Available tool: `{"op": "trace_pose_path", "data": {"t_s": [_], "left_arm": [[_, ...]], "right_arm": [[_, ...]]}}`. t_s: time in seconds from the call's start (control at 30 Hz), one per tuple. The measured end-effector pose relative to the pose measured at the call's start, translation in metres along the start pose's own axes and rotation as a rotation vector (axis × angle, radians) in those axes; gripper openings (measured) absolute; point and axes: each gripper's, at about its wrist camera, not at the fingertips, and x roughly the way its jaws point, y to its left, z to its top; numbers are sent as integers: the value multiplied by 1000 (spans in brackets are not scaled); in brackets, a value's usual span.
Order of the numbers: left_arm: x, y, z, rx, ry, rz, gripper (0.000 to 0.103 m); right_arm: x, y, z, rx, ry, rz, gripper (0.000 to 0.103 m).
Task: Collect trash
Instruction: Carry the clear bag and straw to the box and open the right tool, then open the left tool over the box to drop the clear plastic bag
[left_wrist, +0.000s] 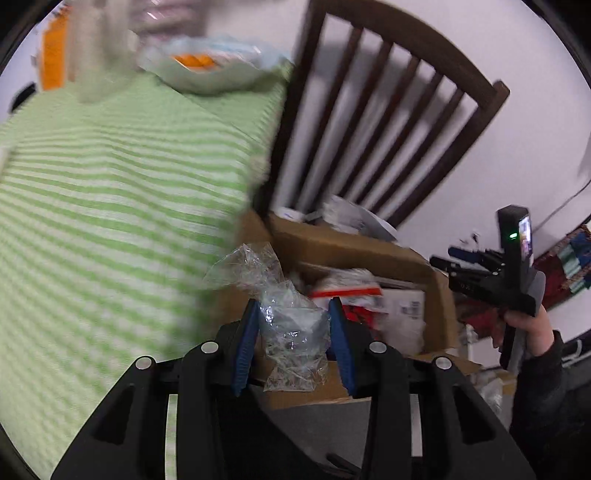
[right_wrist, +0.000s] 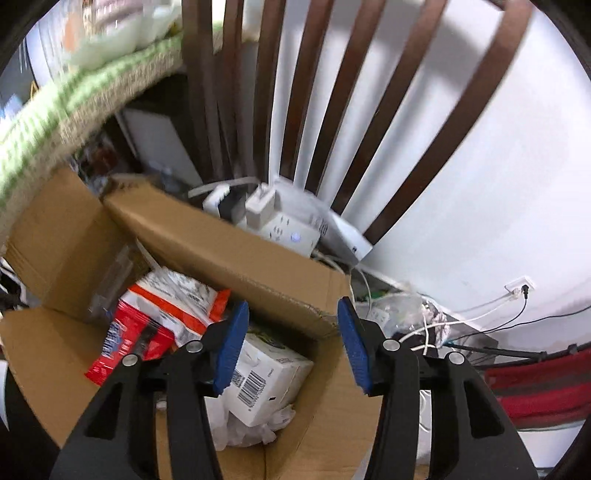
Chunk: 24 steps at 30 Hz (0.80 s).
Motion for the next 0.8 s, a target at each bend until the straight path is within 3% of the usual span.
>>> {"op": "trace_pose_path", "data": {"t_s": [0.2,0.4,0.47,0.8], "left_arm": [[58,-29,12,12,137,-120,37],[97,-38,14,14,229,-82,51],[95,-36,12,13,228,-71,62],[41,-10,14,-26,104,-53,67]], "right_arm": [[-27,-2,-12,42,-57,53,52],[-38,13,-26,30,-71,85,52],[-39,15,-26,31,-74,88,52],[-47,36,-17,7,-89,90,52]]}}
